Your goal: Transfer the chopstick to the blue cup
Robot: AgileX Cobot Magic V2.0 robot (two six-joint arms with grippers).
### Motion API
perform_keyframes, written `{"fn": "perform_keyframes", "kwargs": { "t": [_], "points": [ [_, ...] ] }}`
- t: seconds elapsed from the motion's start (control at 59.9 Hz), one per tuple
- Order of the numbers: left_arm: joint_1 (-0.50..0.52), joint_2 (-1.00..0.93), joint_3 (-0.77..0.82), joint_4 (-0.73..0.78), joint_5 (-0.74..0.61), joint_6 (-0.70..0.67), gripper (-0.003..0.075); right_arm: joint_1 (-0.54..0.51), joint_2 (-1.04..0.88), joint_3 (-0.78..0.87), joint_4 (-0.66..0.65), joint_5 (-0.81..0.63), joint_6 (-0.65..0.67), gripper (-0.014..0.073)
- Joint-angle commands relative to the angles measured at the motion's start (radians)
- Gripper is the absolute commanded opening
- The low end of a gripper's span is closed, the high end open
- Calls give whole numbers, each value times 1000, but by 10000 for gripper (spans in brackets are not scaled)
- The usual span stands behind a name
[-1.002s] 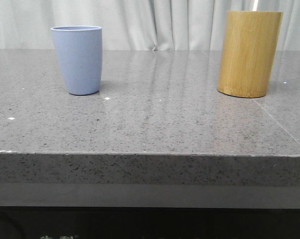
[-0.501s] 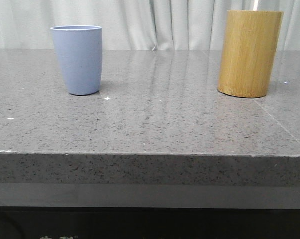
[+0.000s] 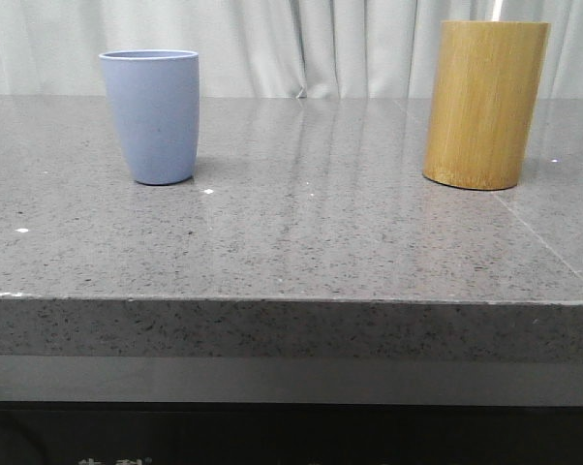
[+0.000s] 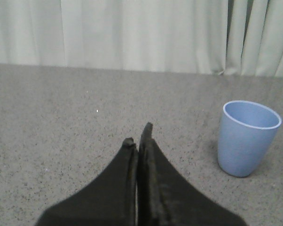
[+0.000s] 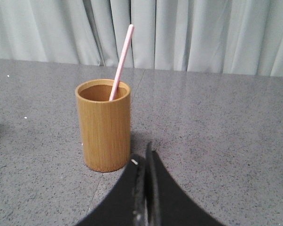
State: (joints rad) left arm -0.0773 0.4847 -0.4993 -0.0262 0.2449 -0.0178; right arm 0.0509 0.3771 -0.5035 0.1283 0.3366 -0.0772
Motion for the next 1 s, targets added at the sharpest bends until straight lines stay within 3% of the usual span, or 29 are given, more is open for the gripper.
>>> {"fn": "perform_keyframes", "kwargs": {
  "t": [0.0, 0.1, 0.167, 0.234, 0.401, 0.468, 0.685, 0.985],
  "points": [
    [3, 87, -62, 2, -66, 0, -19, -2, 95, -73, 3, -68, 4, -68],
    [3, 130, -75, 2, -80, 0, -13, -2, 147, -80, 3, -112, 4, -58],
    [3, 139, -75, 2, -95, 0, 43, -2, 158, -80, 3, -130, 4, 4],
    [3, 140, -75, 2, -103, 0, 155, -2, 158, -80, 3, -139, 4, 117],
    [3, 140, -75, 0, -107, 0, 603, -2, 157, -80, 3, -143, 4, 552],
    [3, 140, -73, 0, -105, 0, 703, -2, 157, -80, 3, -143, 4, 669],
    [0, 149, -87, -65, -87, -3, 651, -2, 157, -80, 3, -143, 4, 643],
    [-99, 474, -483, -65, 288, 2, 650, -2, 157, -80, 3, -147, 4, 643]
  ]
}}
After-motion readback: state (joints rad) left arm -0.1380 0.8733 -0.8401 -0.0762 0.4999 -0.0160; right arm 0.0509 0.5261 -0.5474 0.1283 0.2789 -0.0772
